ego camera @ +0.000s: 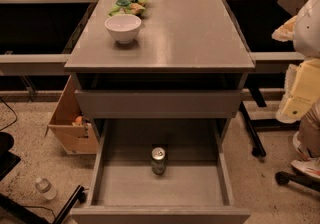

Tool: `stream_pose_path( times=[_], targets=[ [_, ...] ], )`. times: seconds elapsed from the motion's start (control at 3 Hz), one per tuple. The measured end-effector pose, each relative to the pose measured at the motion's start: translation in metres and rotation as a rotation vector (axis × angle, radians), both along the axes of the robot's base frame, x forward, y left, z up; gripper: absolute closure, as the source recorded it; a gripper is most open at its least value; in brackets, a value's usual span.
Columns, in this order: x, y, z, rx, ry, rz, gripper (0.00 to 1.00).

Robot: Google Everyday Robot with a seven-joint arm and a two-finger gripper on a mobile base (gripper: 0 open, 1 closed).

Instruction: Pick green can from middle drawer and place on counter

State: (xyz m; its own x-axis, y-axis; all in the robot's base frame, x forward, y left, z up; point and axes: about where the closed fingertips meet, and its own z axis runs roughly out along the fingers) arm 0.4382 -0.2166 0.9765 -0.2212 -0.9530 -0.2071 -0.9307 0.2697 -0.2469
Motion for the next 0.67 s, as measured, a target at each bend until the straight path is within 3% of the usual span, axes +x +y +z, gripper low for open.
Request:
stream_pose_path(
  times=[0.33,0.67],
  targets=[
    [0.0000,0.0000,0.0000,0.000,0.000,0.000,0.00],
    [0.0100,0.0033,-0.0100,0.083,-0.035,-0.030,0.00]
  ],
)
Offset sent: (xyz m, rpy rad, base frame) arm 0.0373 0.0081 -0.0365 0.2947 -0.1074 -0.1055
